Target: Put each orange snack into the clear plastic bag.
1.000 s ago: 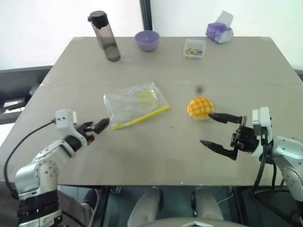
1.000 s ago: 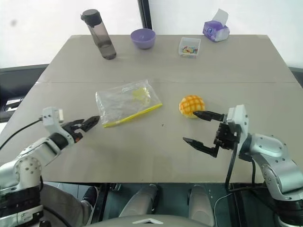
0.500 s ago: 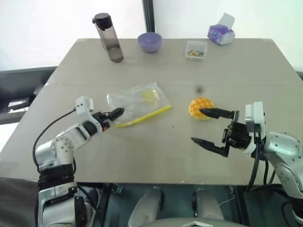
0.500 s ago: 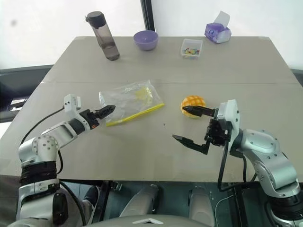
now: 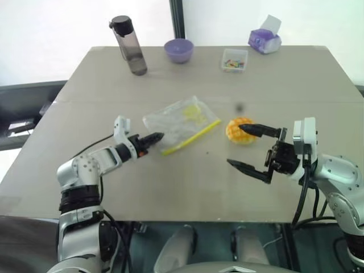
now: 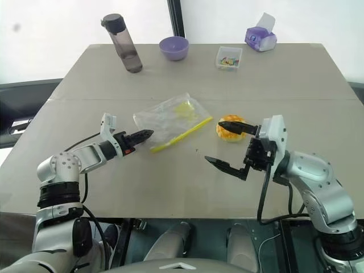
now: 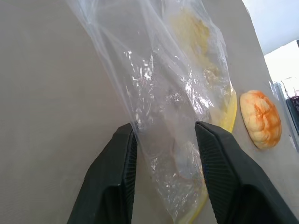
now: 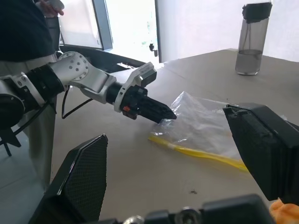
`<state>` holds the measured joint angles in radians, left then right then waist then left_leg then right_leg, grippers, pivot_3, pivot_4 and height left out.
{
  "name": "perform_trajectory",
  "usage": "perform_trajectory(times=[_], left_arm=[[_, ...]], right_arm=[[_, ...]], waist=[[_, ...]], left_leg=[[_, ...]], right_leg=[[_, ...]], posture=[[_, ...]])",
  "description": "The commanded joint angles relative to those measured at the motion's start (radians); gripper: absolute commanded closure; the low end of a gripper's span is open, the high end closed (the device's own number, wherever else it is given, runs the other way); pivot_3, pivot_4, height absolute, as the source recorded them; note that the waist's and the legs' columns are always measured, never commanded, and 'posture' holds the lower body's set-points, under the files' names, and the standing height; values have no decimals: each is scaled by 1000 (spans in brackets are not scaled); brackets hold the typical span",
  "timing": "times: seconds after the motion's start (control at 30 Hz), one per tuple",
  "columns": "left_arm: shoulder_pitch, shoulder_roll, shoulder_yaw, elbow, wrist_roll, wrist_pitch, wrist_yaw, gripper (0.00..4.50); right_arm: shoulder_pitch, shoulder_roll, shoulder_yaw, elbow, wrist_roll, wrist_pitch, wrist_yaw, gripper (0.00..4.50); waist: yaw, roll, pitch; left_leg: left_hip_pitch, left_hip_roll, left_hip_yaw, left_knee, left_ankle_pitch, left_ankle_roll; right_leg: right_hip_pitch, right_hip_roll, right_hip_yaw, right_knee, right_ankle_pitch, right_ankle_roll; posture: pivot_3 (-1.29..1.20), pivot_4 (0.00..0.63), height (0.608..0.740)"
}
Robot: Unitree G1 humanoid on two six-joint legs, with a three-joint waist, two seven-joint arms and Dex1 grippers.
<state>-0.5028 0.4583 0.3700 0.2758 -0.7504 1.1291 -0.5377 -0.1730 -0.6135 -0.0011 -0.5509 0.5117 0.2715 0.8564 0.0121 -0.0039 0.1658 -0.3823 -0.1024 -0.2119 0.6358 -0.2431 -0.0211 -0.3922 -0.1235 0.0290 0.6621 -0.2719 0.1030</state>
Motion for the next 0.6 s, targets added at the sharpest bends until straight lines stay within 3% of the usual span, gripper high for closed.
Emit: perform_trajectory(times=[0.03, 0.07, 0.3, 0.5, 0.6], left_arm=[[13, -14, -20, 14, -20, 74, -6, 4265], [14, -23, -3, 3, -34, 97, 7, 4438], [30, -70, 112, -41, -137, 249, 51, 4438], [69, -96, 260, -147, -390, 483, 58, 4438], [133, -55, 253, -172, -629, 485, 93, 4438]], right_arm=[[-10, 2, 15, 2, -51, -40, -8, 0], [-7, 1, 25, 13, -78, -57, -8, 0], [-9, 31, 71, 77, -183, -140, -19, 0], [-35, 68, 198, 210, -477, -357, -104, 0], [-69, 92, 250, 275, -655, -387, -207, 0]], waist=[[1, 0, 0], [1, 0, 0], [-2, 0, 0], [-10, -3, 2], [-29, -5, 3]], left_leg=[[0, 0, 0, 0, 0, 0], [0, 0, 0, 0, 0, 0], [0, 0, 1, 0, 0, 0], [-1, 0, 0, 0, 0, -1], [-1, 1, 0, 0, 1, -1]], right_leg=[[0, 0, 0, 0, 0, 0], [0, 0, 0, 0, 0, 0], [-1, 0, 1, 0, 0, 0], [-2, 0, 1, 0, 0, 0], [-4, 2, 1, 2, 0, 0]], posture=[[0, 150, 740], [0, 150, 740], [0, 150, 740], [0, 150, 740], [0, 150, 740]])
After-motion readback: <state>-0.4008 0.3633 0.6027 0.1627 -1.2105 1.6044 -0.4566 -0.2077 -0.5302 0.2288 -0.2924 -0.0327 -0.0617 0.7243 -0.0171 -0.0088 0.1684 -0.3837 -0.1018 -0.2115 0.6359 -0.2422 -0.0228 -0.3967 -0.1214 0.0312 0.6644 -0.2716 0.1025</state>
